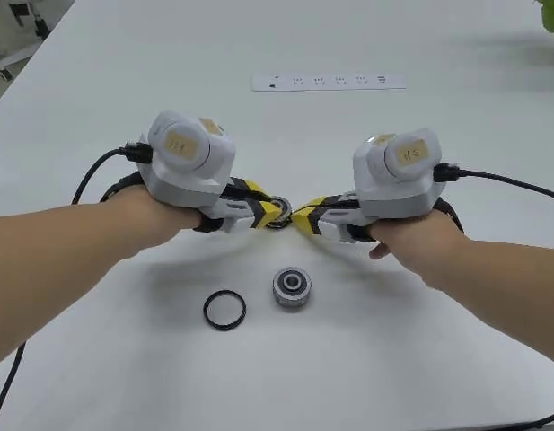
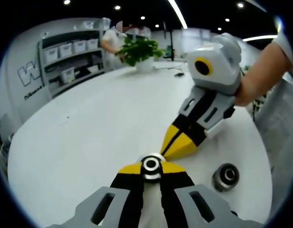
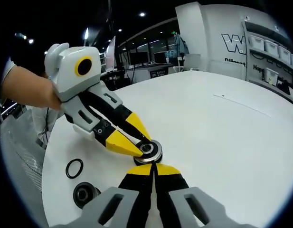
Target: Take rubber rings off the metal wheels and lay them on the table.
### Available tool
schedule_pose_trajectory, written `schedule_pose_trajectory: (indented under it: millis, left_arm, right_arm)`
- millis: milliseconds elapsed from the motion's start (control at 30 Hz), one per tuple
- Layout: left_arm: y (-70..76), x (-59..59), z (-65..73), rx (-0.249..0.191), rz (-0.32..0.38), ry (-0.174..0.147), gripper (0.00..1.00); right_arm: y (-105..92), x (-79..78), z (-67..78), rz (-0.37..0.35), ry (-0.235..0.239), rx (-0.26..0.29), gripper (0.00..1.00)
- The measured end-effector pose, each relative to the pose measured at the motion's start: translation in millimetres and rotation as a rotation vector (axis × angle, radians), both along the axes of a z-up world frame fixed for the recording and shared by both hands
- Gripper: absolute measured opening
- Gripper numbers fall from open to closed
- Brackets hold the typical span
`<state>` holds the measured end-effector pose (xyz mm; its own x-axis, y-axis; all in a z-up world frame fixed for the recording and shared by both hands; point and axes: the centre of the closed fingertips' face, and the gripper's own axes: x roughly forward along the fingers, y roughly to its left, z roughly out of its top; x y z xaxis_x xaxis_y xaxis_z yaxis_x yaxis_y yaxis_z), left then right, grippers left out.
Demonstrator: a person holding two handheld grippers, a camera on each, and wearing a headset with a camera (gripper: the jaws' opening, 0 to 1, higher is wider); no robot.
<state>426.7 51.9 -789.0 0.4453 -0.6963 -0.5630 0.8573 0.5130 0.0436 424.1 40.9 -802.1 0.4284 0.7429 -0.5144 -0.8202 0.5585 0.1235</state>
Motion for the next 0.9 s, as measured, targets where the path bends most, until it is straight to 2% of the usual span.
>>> schedule_pose_trajectory:
  millis: [67, 133, 167, 367, 433, 900]
  left_arm:
    - [-0.1, -0.1, 0.0, -0.001, 0.002, 0.001, 0.12]
    - [-0.1, -0.2, 0.0, -0.002, 0.004, 0.002, 0.12]
    - [-0.1, -0.2, 0.0, -0.002, 0.005, 0.002, 0.12]
    - [-0.3, -0.1, -0.2, -0.005, 0.015, 0.0, 0.12]
    - [-0.6, -0.3, -0.3, -0.006, 0.015, 0.0, 0.12]
    - [-1.9, 0.0, -0.2, -0.002, 0.023, -0.007, 0.12]
  right_arm:
    - [-0.6, 0.8, -0.2, -0.004, 0.008, 0.003, 0.0]
    - [-0.8, 1.1, -0.4, -0.024, 0.038, 0.027, 0.0]
    - [-1.0, 1.0, -0.6, -0.05, 0.069, 0.055, 0.0]
    - [-5.7, 9.3, -0.1, -0.156, 0.165, 0.17, 0.0]
    - [-5.2, 12.1, 4.4, -0.185, 0.194, 0.226, 0.0]
    - [0.2, 6.3, 11.9, -0.161, 0.169, 0.216, 0.0]
